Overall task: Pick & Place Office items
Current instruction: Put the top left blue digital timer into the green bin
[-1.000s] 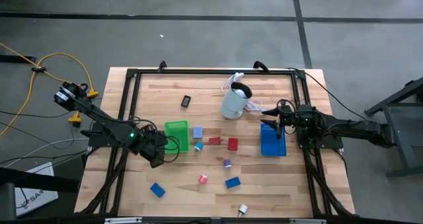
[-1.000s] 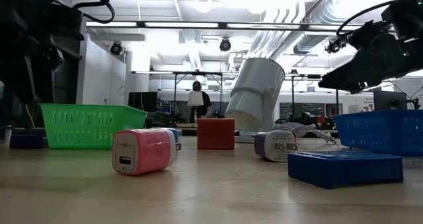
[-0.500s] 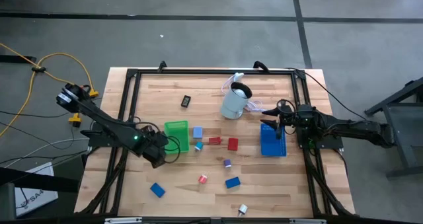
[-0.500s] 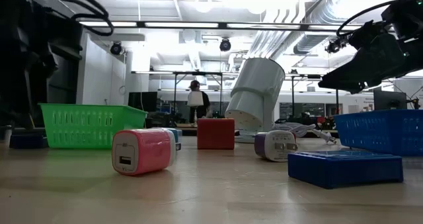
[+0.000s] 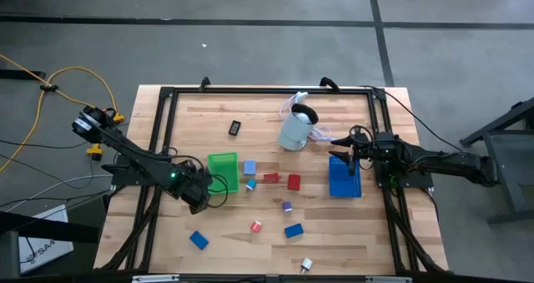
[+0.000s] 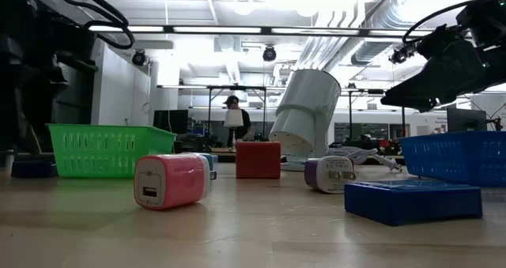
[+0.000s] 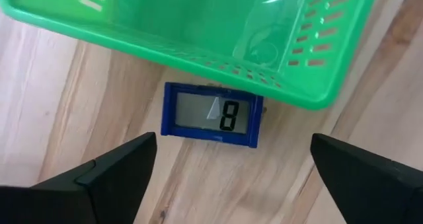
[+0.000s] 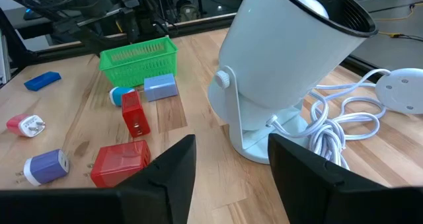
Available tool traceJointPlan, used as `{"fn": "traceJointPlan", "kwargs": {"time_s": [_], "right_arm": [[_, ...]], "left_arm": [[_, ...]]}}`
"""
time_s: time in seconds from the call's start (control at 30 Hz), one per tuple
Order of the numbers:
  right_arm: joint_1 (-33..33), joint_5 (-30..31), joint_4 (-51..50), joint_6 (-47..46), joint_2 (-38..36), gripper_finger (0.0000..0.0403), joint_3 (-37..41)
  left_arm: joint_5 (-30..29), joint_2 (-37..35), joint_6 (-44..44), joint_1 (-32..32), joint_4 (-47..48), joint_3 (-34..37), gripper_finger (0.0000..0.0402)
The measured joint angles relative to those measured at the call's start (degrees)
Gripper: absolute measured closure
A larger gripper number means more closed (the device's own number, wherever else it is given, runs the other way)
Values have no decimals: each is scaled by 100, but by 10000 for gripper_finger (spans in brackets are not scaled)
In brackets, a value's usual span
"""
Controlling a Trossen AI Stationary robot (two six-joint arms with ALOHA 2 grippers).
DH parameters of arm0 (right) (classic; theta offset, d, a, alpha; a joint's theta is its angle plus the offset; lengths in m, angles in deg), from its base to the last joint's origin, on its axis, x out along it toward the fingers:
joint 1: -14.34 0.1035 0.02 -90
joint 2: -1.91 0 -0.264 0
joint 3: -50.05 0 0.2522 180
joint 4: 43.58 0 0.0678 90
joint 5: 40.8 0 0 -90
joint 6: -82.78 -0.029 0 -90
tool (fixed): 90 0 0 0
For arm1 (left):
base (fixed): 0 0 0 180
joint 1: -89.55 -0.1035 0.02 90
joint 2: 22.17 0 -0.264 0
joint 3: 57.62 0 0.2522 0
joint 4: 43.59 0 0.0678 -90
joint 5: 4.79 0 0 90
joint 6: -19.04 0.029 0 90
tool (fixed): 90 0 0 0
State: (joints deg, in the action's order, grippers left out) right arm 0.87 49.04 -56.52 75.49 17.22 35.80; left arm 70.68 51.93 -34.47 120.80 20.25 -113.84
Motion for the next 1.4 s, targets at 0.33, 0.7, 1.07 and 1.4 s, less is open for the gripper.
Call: {"fn": "traceJointPlan", "kwargs": {"time_s": [0.33, 0.7, 1.07, 1.4], "right_arm": [[-2, -1, 2, 0, -1, 227, 0], [-1, 0, 2, 0, -1, 227, 1], [-2, 0, 0, 0, 0, 227, 2], [-2, -2, 1, 0, -1, 227, 1]], "left_arm": [[-231, -7, 380, 0, 37, 0, 9], [-317, 254, 262, -76, -117, 0, 9], [-300, 299, 94, -122, -113, 0, 9], [69, 299, 220, -38, -591, 2, 9]]}}
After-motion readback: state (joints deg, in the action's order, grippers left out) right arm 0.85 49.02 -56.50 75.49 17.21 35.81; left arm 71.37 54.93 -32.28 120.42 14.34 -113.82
